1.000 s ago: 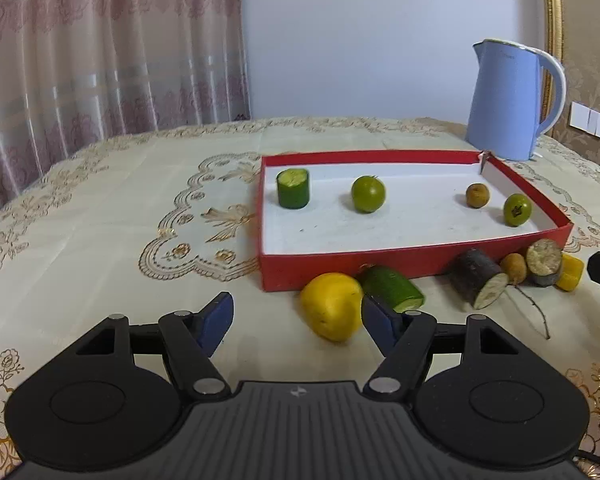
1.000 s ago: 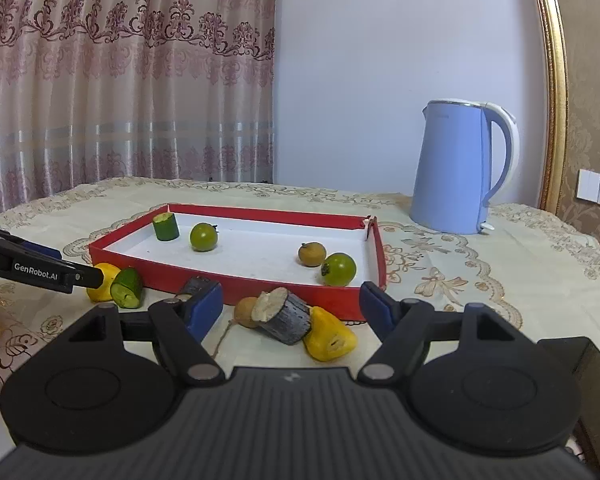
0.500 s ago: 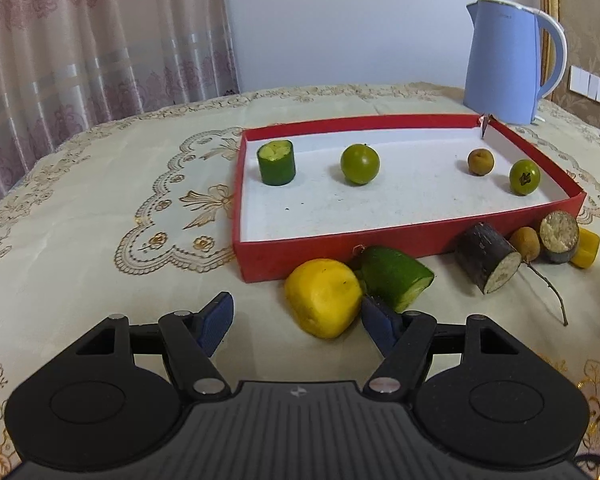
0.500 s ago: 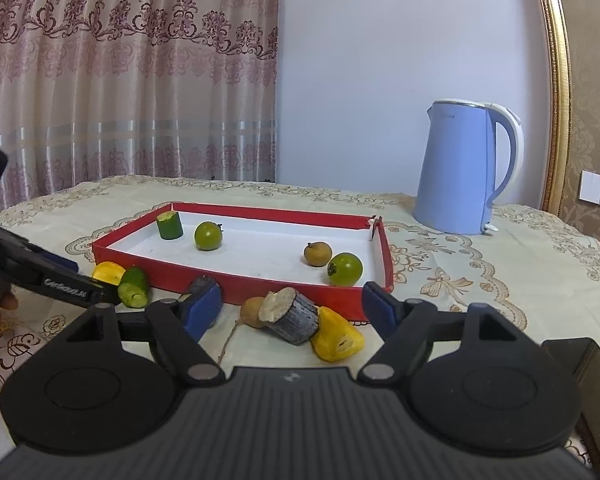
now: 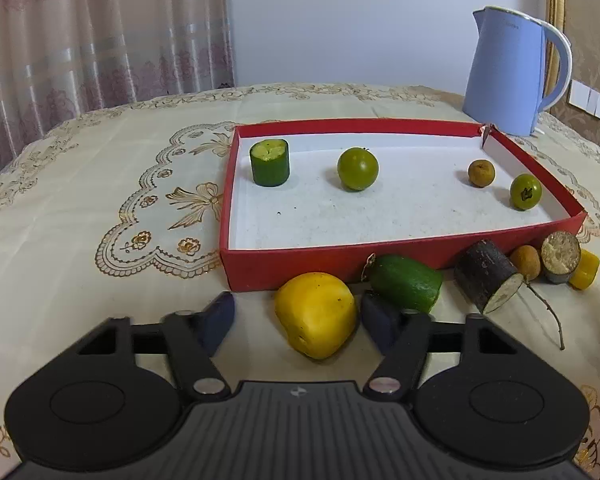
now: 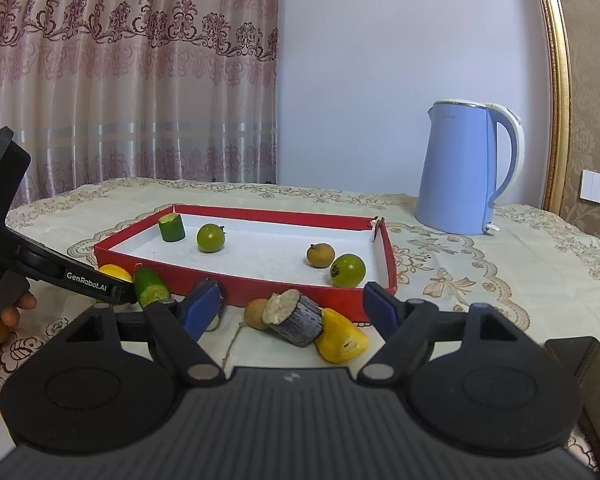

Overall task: Organize fruits
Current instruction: 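Move the left gripper to the yellow fruit piece and close on it, then lift the yellow fruit with the left gripper while the right gripper grasps a yellow pepper piece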

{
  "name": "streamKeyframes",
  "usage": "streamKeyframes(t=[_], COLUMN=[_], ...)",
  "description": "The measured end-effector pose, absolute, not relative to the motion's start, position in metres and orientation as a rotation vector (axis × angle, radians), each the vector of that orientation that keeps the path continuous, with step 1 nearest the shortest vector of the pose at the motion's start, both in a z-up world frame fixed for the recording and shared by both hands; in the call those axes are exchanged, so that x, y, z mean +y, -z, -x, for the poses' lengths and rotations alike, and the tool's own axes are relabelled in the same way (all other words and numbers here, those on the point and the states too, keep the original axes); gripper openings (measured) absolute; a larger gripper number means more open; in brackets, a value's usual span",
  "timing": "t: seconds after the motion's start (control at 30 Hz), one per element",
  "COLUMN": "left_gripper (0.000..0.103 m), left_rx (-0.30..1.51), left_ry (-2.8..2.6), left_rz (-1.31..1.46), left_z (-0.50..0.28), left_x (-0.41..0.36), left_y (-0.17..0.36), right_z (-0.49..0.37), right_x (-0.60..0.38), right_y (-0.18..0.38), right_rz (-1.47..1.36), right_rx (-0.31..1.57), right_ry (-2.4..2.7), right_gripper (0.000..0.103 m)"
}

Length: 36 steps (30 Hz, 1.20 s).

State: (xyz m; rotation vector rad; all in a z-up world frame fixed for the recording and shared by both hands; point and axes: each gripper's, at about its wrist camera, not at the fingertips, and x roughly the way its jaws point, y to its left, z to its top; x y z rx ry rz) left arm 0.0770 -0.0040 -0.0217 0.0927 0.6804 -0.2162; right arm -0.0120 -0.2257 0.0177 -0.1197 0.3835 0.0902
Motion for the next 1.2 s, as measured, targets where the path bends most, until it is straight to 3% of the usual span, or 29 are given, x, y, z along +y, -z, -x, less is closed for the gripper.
streamKeyframes(t=[0.03, 0.63, 0.87, 1.2], left_gripper=[0.041, 0.041, 0.041, 0.041], left_rx=[0.677, 0.553, 0.523, 0.535], left_ry=[0.237, 0.222, 0.198, 0.194], left_rz=[-0.092, -0.063, -0.107, -0.102], left_z=[-0.074, -0.039, -0.033, -0.033], left_x=[-0.006, 0.021, 0.021, 0.023], left_y=[0.021, 0.000, 0.001, 0.003], right_z=[0.013, 0.011, -0.007, -0.035], right_x=[-0.225, -0.227, -0.241, -0.251], right_y=[-0.018, -0.020, -0.013, -0.009], right_rz=[0.123, 0.142, 0.153, 0.247], right_rx=[0.383, 0.407, 0.495, 0.552], right_ry=[-0.089, -0.096, -0.080, -0.058], right_gripper=[0.077, 0.076, 0.052, 0.051])
